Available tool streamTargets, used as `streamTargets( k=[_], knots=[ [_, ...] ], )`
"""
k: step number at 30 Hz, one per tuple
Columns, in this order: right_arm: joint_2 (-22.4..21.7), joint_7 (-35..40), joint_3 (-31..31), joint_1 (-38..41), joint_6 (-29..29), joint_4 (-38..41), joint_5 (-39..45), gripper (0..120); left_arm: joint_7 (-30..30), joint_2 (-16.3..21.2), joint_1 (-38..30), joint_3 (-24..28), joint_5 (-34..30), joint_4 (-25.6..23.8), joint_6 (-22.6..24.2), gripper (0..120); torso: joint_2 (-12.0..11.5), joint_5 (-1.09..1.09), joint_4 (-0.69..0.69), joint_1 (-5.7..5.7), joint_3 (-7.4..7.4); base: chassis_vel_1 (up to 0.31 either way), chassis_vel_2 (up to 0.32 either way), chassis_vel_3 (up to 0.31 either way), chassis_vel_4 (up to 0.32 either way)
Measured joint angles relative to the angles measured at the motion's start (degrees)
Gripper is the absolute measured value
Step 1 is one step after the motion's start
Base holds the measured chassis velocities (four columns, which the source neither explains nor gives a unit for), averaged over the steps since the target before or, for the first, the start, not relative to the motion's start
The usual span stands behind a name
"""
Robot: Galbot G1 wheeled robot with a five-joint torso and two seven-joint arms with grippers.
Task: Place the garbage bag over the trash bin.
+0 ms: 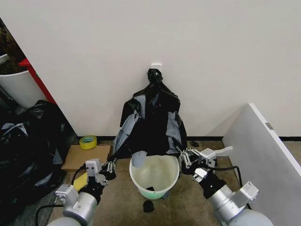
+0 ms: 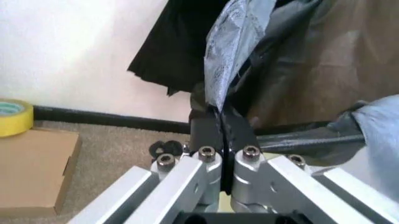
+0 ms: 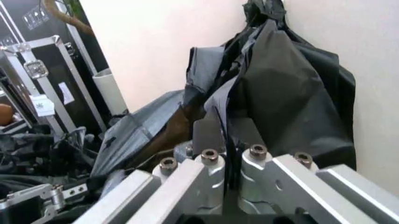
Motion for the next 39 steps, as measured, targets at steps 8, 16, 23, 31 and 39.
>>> streamTargets(
  k=[8,16,23,31,39],
  knots=[
    [0.6,0.8,0.4,-4.5,-1.4,0.3,2.1,0,0.8,0.8,4.9,-1.5,1.0,-2.9,-0.6,0,0.0,0.01,0.0,0.0,0.0,0.0,0.0,0.0,0.0],
    [0.7,1.6,1.8,-7.8,-2.1,0.3,4.1,0,2.4,0.2,9.0,1.2,5.5,-2.9,-2.1,0,0.0,0.02,0.0,0.0,0.0,0.0,0.0,0.0,0.0],
    [0.2,2.4,8.7,-9.2,-3.4,0.2,10.0,0,3.5,0.6,9.0,2.3,5.6,-2.8,-1.8,0,0.0,0.02,0.0,0.0,0.0,0.0,0.0,0.0,0.0],
    [-1.4,1.0,19.7,-8.1,-6.6,0.2,23.5,0,8.1,3.4,8.5,-1.0,3.1,-2.9,-0.6,0,0.0,0.03,0.0,0.01,0.01,0.0,0.0,0.0,0.0],
    [-4.3,-5.2,31.5,-9.2,-13.0,0.2,37.5,0,8.5,6.0,11.5,-3.1,-3.7,-2.9,6.1,0,0.0,0.01,0.0,0.01,0.01,0.0,0.0,0.0,0.0]
  ],
)
